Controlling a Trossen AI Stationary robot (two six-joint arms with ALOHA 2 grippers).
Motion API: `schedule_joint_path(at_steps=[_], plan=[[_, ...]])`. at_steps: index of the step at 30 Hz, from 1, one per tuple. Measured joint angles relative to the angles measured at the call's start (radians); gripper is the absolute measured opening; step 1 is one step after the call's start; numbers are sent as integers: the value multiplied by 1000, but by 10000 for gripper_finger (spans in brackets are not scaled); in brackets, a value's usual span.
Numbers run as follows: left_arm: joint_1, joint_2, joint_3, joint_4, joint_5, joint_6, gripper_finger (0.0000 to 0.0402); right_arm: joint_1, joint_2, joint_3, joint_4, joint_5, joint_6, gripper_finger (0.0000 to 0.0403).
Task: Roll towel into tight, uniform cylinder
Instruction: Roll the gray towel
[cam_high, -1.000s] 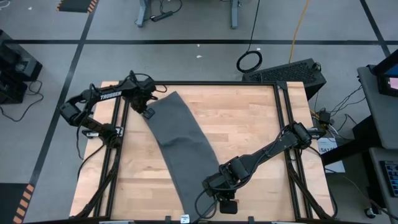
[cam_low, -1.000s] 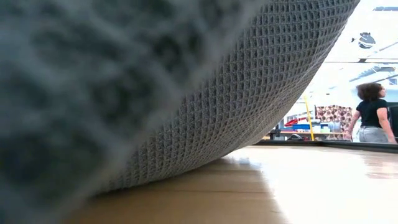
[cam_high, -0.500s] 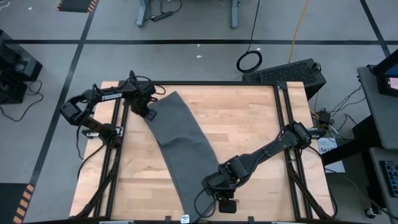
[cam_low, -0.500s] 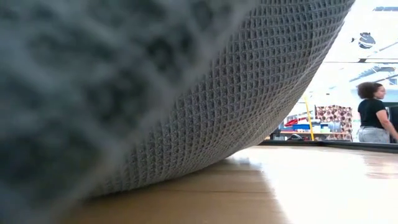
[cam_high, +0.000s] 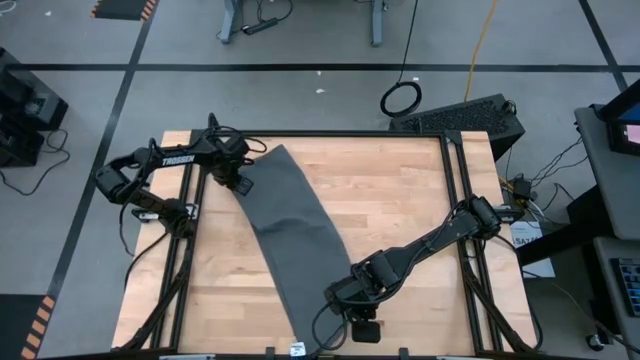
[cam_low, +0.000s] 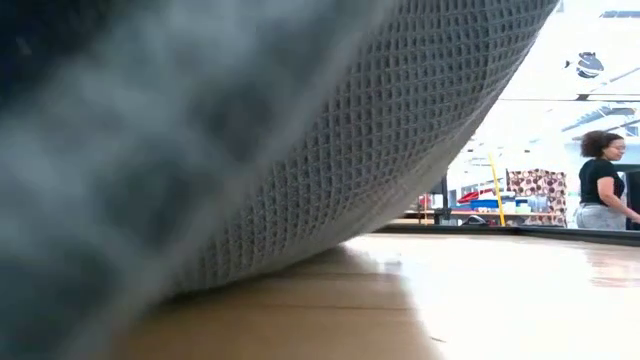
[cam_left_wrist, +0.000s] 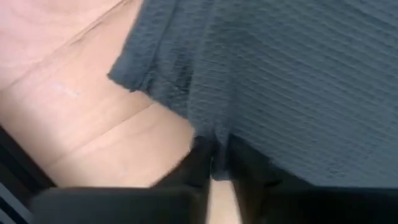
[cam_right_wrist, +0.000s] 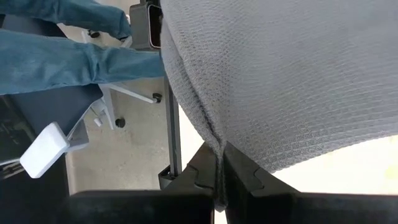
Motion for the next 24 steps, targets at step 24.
schedule_joint_path(at_steps=[24], plan=[[25, -59, 151, -40, -105, 124, 2, 0, 0, 0, 42, -4, -46, 0]])
